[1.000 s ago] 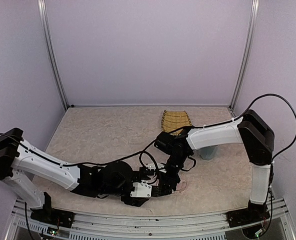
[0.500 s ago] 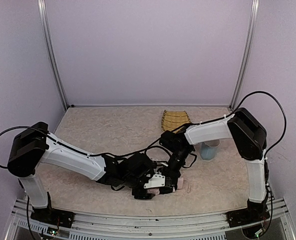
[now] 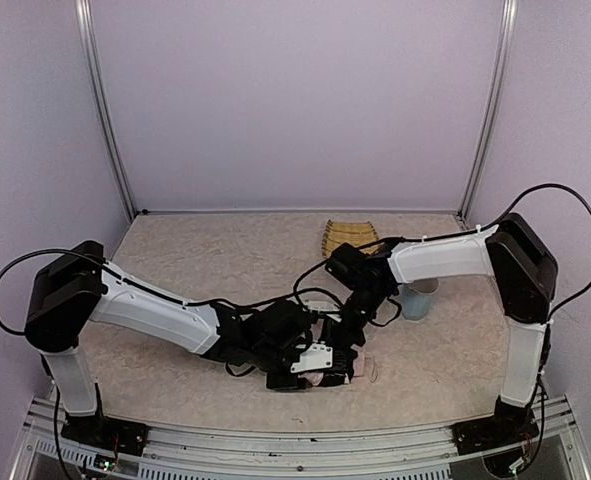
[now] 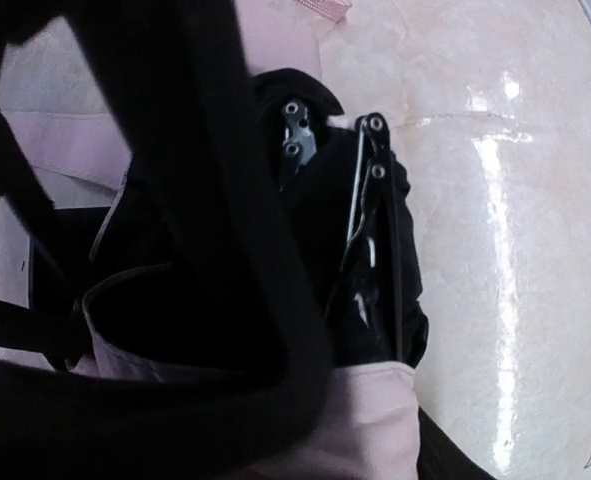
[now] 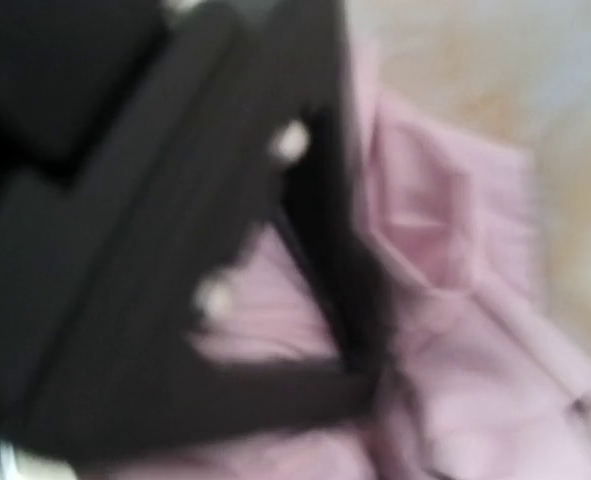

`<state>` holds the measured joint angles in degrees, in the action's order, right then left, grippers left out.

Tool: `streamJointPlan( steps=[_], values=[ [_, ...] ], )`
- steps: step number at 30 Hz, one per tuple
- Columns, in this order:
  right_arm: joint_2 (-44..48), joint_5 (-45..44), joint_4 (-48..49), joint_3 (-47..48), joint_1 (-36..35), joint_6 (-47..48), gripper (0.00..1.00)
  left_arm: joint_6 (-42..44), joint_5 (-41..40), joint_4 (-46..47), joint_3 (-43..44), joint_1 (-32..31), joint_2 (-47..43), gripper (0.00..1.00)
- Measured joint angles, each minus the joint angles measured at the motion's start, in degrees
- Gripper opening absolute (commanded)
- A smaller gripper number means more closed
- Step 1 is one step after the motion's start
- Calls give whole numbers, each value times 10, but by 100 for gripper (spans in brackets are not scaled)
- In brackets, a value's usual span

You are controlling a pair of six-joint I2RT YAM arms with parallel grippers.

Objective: Put away the umbrella

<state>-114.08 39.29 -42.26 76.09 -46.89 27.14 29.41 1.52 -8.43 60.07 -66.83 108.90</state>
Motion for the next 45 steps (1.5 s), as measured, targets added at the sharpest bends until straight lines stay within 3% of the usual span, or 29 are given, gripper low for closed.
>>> streamJointPlan(
  steps=[6, 11, 13, 20, 23, 28, 33, 40, 45],
  values=[
    [117, -113, 68, -38, 5, -29, 83, -27, 6, 8, -2, 7, -4, 0],
    [235, -250, 153, -100, 7, -55, 86, -52, -41, 60, -26, 8, -23, 0],
    [281, -304, 198, -138, 8, -62, 99, -64, -70, 76, -38, 8, -31, 0],
    [431, -398, 346, -232, 9, -68, 100, -103, -161, 37, -55, 25, -97, 0],
    [465, -389, 391, -233, 9, -68, 100, -115, -168, 0, -52, 41, -157, 0],
    [501, -294, 430, -233, 9, -72, 100, -123, -166, -68, -11, 68, -242, 0],
    [522, -186, 510, -270, 9, -118, 90, -128, -166, -111, 22, 101, -307, 0],
    [443, -108, 547, -282, 9, -165, 93, -130, -159, -195, 77, 108, -331, 0],
    [399, -106, 549, -283, 9, -159, 93, -129, -153, -226, 84, 96, -384, 0]
  ],
)
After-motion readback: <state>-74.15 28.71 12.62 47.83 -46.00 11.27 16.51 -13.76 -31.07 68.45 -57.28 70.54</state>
